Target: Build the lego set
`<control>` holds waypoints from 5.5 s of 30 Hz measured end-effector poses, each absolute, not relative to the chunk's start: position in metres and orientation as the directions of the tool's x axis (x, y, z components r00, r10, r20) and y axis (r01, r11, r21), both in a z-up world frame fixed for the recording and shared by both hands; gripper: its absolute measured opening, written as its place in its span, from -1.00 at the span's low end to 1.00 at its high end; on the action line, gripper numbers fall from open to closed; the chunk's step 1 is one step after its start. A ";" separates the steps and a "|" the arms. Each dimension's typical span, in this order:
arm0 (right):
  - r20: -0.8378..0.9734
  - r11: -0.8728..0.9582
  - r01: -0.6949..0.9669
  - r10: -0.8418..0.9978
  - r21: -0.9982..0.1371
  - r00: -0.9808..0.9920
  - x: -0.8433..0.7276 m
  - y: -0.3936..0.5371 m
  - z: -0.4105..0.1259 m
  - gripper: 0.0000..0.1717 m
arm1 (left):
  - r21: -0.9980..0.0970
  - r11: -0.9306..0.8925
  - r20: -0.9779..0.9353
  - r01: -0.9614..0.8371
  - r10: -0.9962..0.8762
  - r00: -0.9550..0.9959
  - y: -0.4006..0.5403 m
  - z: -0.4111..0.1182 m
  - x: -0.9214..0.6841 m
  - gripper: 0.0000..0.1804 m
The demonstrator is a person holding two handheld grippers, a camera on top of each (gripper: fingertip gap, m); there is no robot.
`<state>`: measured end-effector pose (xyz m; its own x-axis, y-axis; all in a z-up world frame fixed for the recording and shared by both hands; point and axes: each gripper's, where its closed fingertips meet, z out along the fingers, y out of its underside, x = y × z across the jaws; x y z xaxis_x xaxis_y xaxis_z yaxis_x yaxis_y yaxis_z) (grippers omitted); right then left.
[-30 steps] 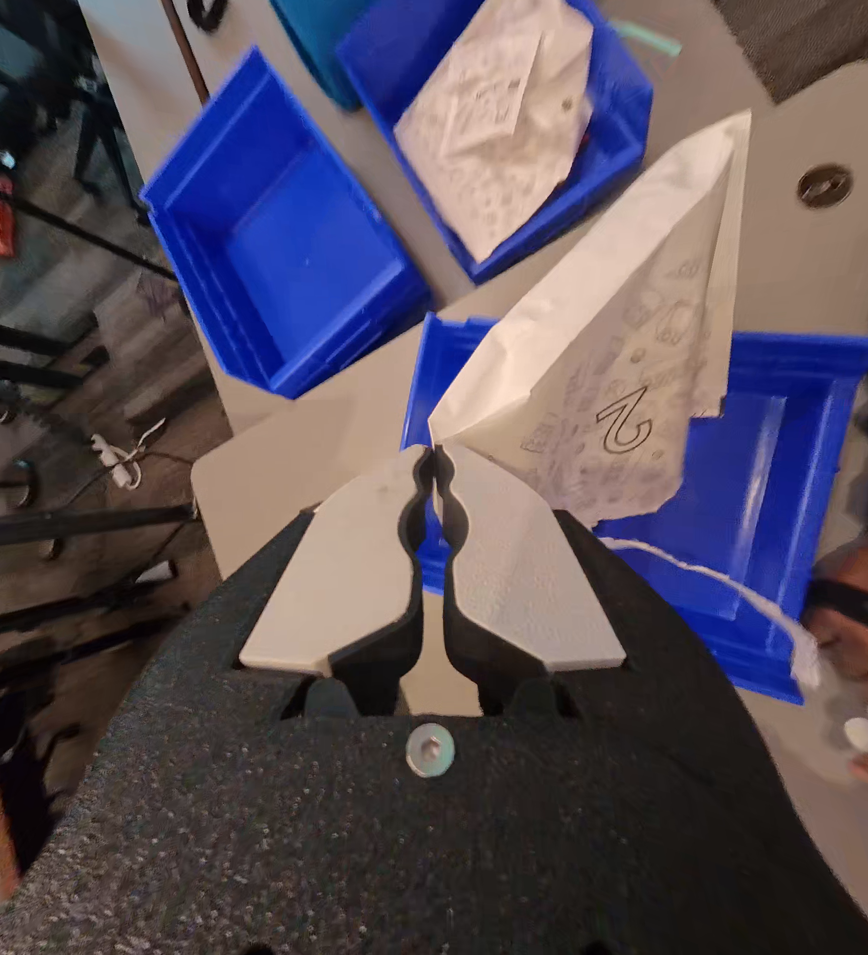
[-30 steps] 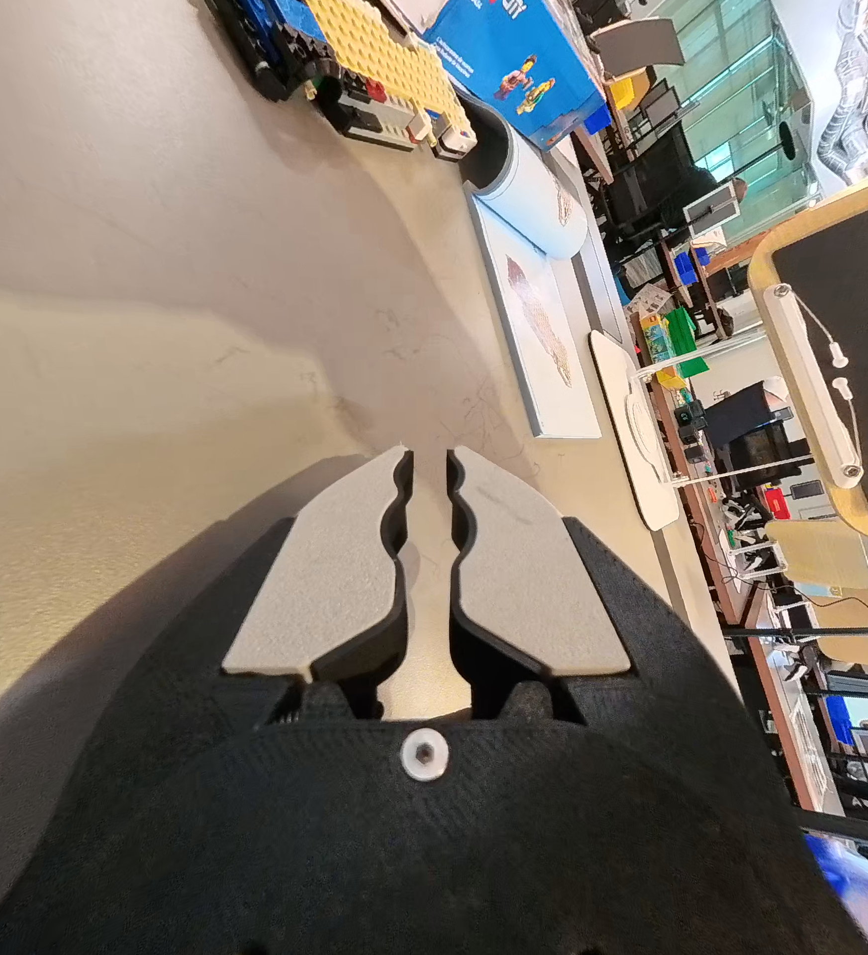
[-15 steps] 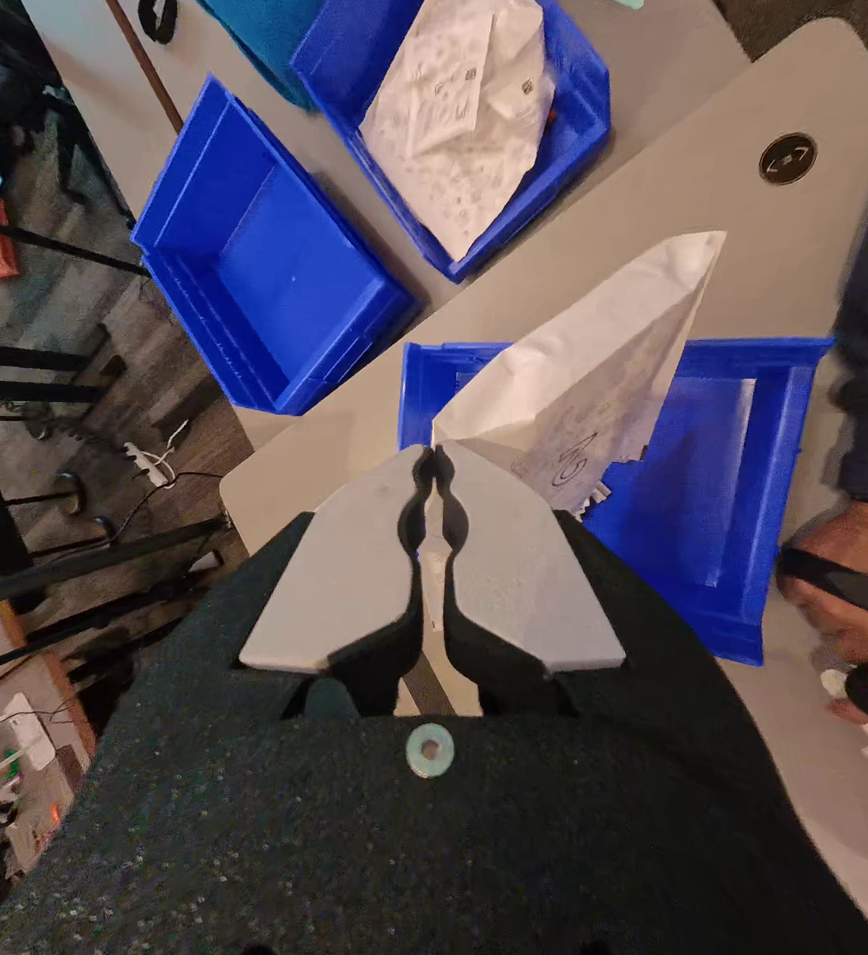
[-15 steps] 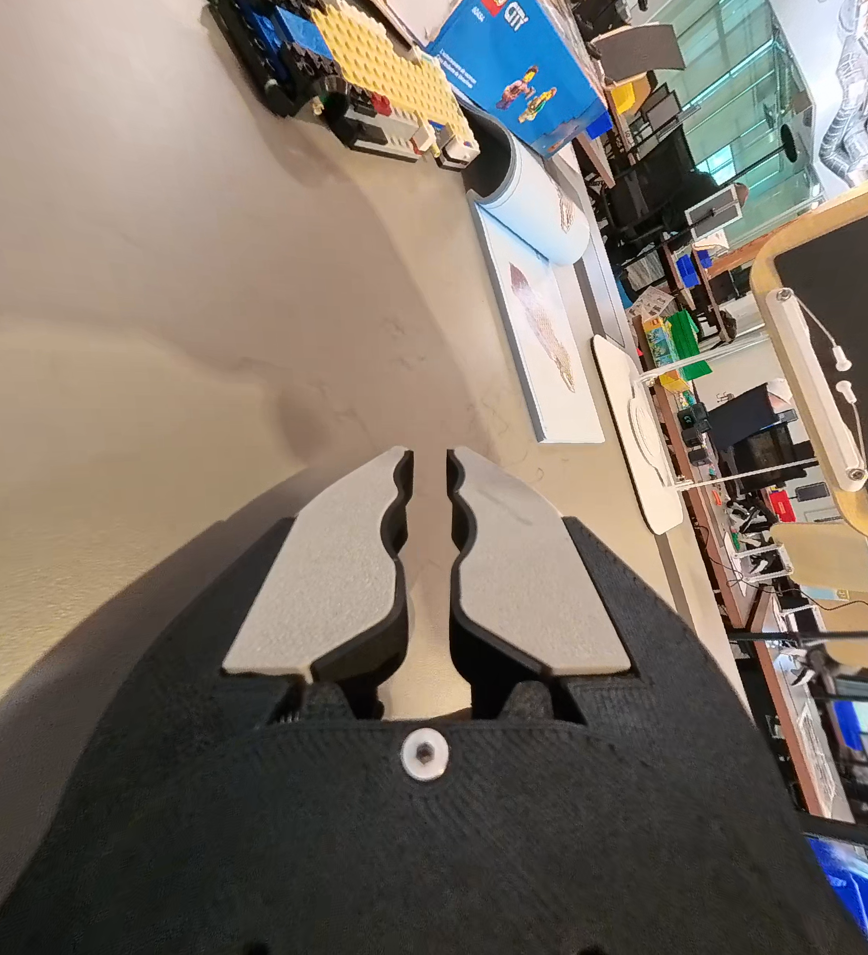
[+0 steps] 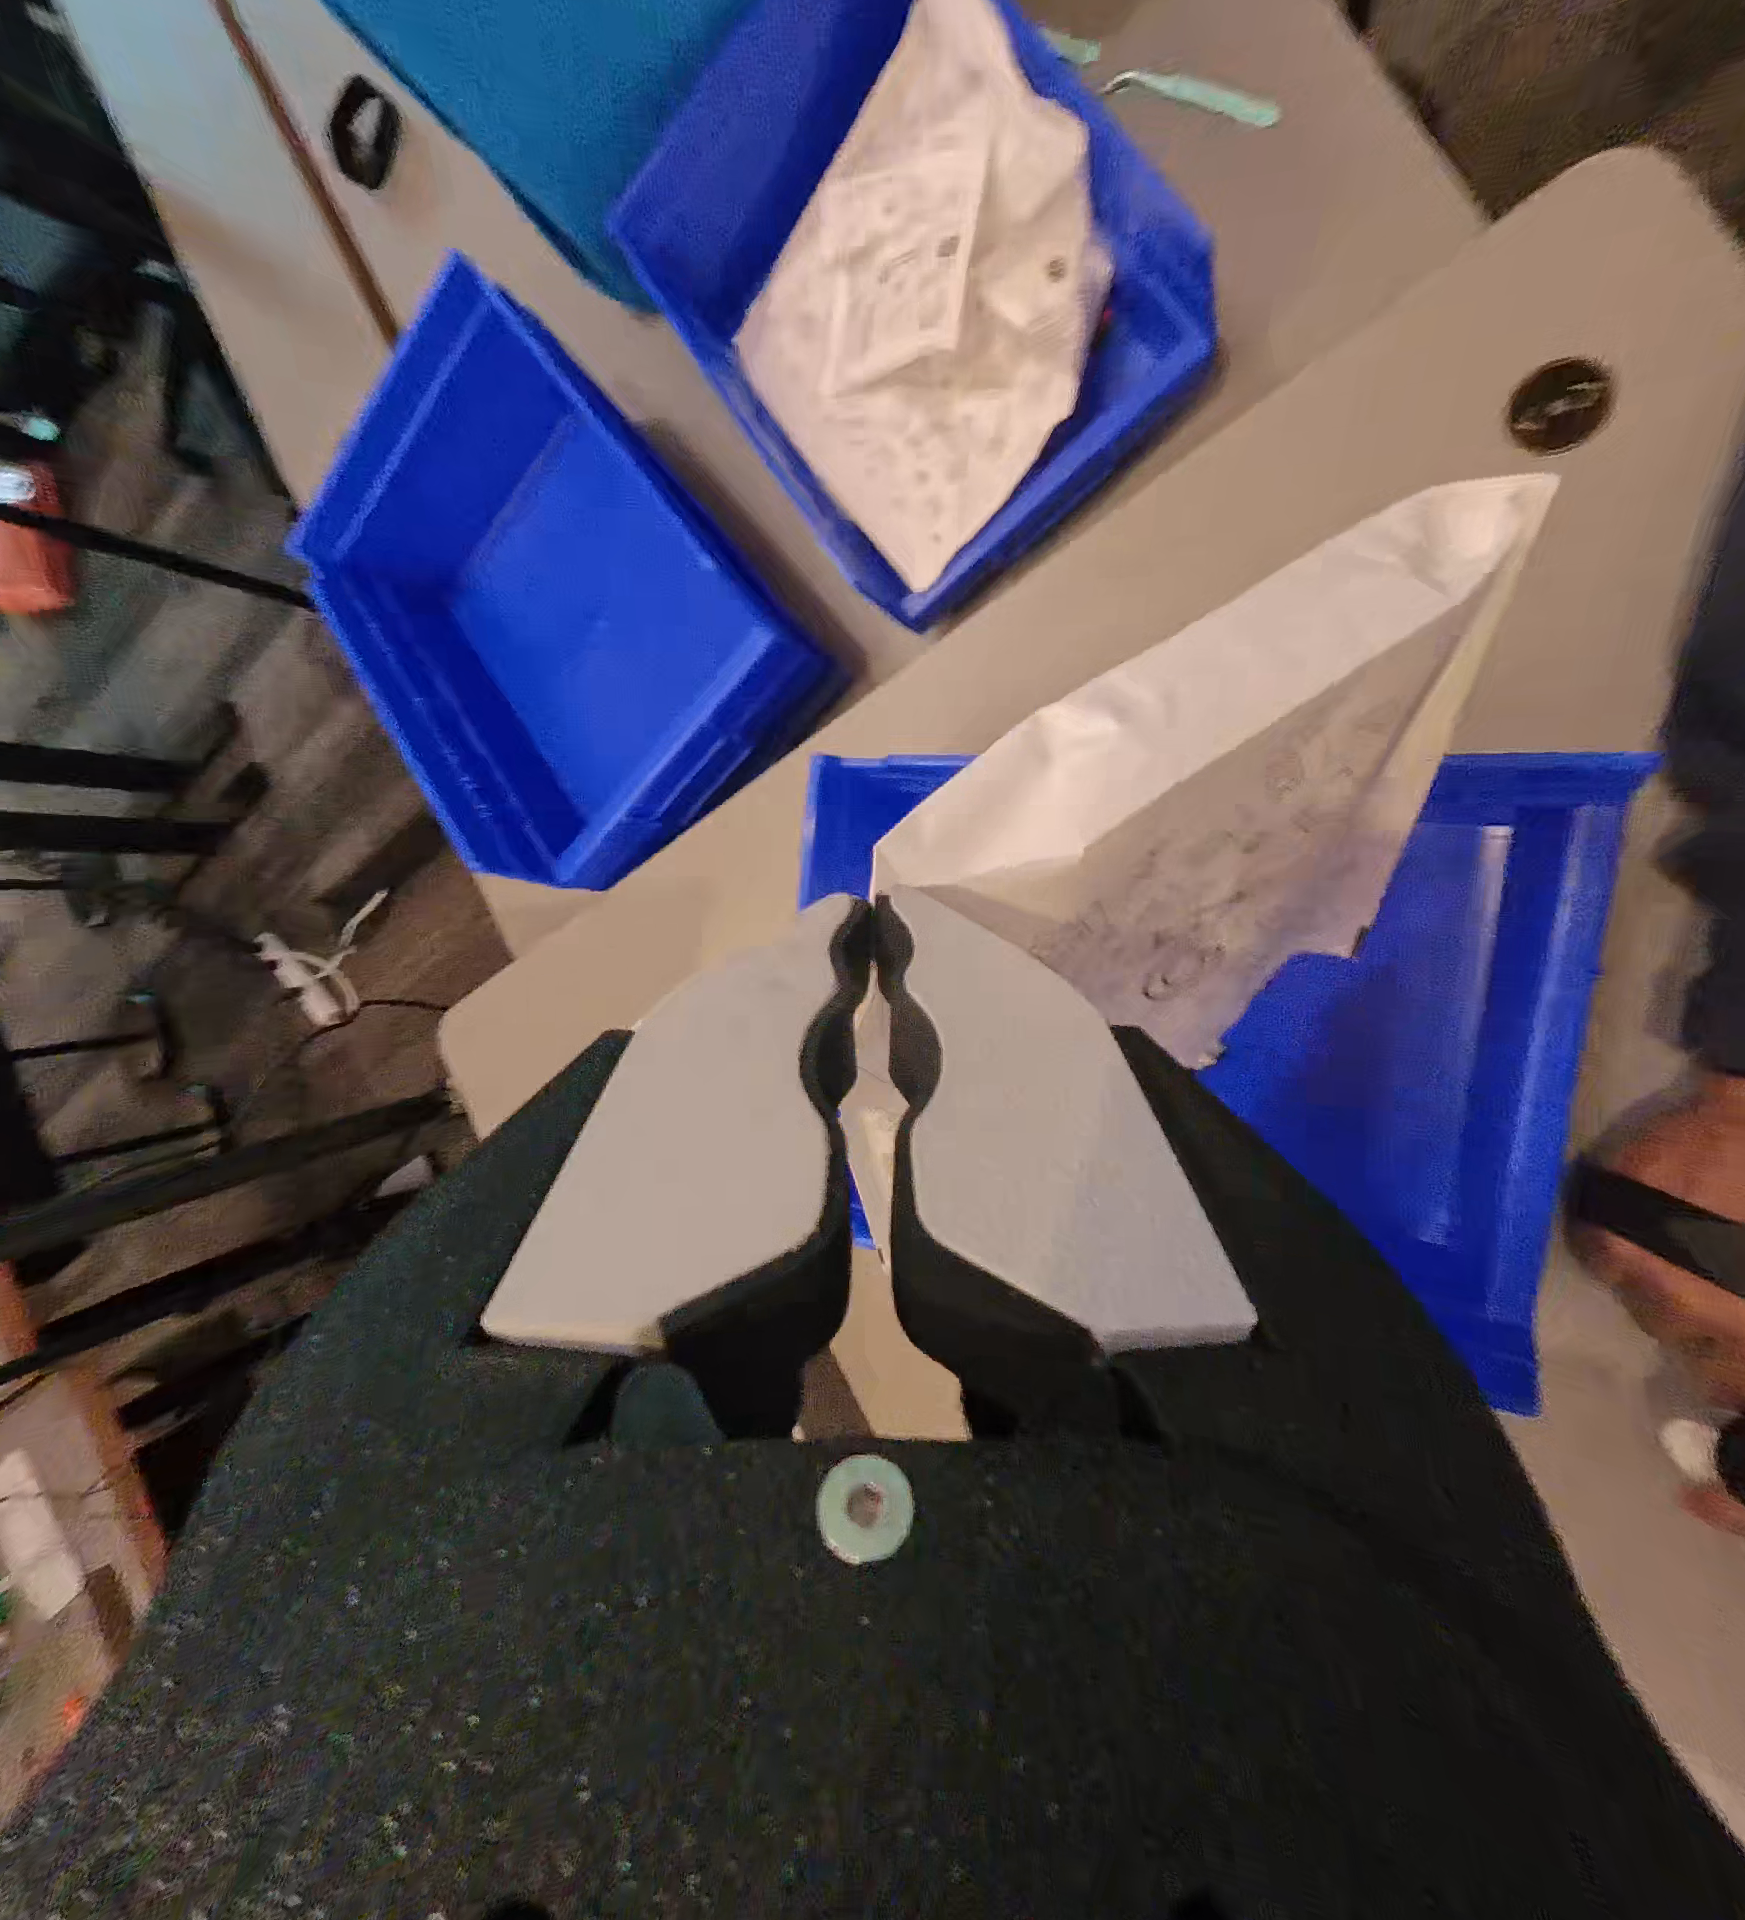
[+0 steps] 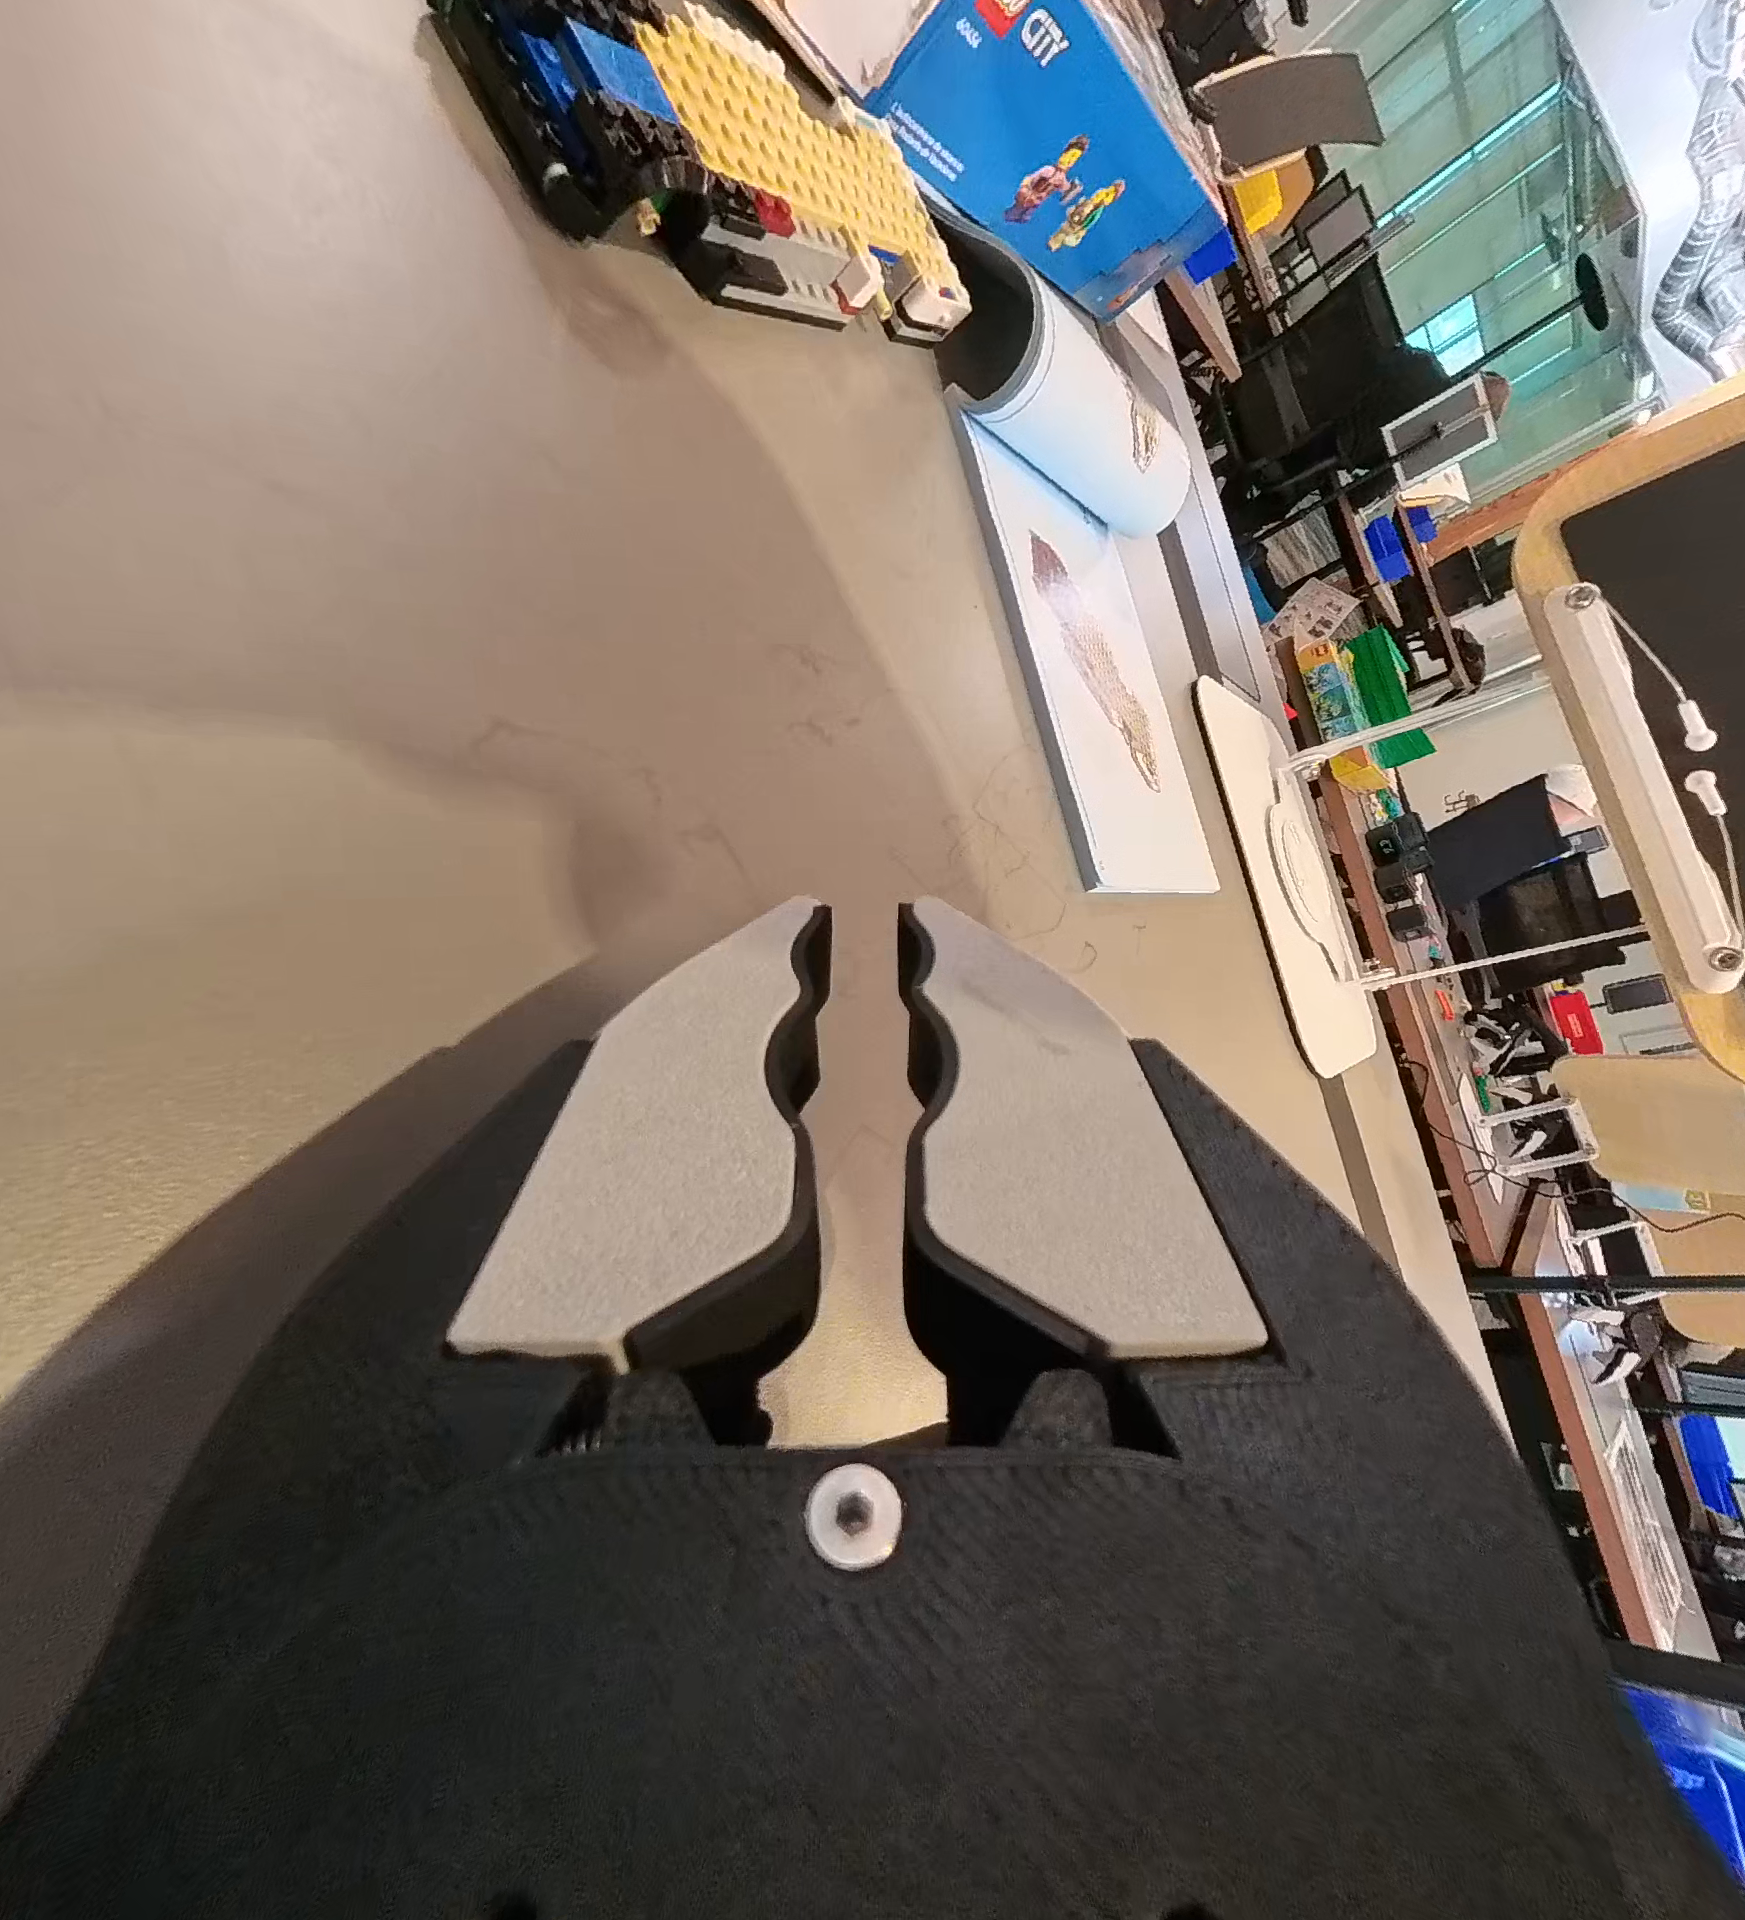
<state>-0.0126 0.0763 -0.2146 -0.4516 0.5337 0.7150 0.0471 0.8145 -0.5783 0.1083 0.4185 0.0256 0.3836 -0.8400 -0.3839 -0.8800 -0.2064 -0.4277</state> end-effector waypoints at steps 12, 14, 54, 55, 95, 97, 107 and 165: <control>0.707 0.807 0.054 0.546 -0.589 -0.449 -0.013 0.078 -0.214 -0.86 | -0.406 -0.296 -0.400 -0.865 -0.793 0.459 0.424 0.020 0.085 -0.99; 0.706 0.805 0.056 0.549 -0.590 -0.448 -0.014 0.078 -0.213 -0.86 | -0.451 -0.306 -0.378 -0.839 -0.786 0.489 0.421 0.023 0.084 -0.99; 0.813 0.438 0.787 0.567 -0.435 0.134 0.081 0.347 -0.108 -0.33 | -0.991 -0.134 0.084 0.013 -0.540 0.838 0.349 0.118 -0.049 -0.99; 0.818 0.445 0.785 0.560 -0.431 0.131 0.079 0.351 -0.106 -0.30 | -0.992 -0.120 0.103 0.044 -0.540 0.835 0.346 0.121 -0.049 -0.99; -0.077 -0.082 0.088 0.996 -0.993 0.054 0.053 0.350 0.091 -0.99 | -0.208 -0.014 0.798 0.978 -0.580 0.161 0.306 -0.023 -0.039 -0.99; -0.092 -0.096 0.062 0.994 -0.993 0.062 0.048 0.351 0.100 -0.97 | -0.209 -0.015 0.795 0.978 -0.584 0.161 0.306 -0.022 -0.035 -0.99; -0.196 -0.194 -0.059 0.980 -0.979 0.036 0.039 0.364 0.124 -0.93 | -0.386 -0.002 0.745 0.923 -0.590 0.310 0.296 -0.009 -0.037 -0.99; -0.794 -0.859 -0.351 0.492 -0.374 -0.358 0.091 0.352 -0.019 -1.00 | -0.743 -0.339 0.644 0.577 -0.127 0.754 0.341 0.027 -0.085 -0.11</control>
